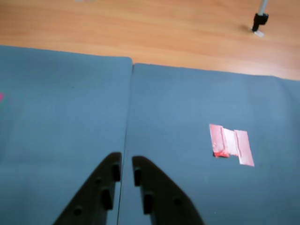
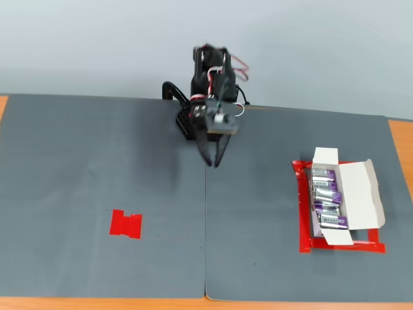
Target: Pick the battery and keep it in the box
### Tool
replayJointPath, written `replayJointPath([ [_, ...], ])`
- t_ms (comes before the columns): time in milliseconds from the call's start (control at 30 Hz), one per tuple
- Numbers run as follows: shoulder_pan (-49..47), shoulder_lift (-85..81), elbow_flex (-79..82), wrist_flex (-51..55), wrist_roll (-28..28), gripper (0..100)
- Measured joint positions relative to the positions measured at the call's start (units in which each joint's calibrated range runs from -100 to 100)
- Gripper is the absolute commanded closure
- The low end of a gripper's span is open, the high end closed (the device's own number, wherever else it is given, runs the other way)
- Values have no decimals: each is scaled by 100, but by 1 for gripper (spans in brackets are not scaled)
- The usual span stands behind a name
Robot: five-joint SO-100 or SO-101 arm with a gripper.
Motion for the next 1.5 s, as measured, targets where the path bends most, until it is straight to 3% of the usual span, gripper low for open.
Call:
replayJointPath([
  [467, 59, -59, 1994, 95, -39, 97],
  [667, -7, -76, 2021, 147, -39, 97],
  [900, -37, -76, 2021, 945, -171, 97],
  [1500, -96, -76, 2021, 1006, -210, 97],
])
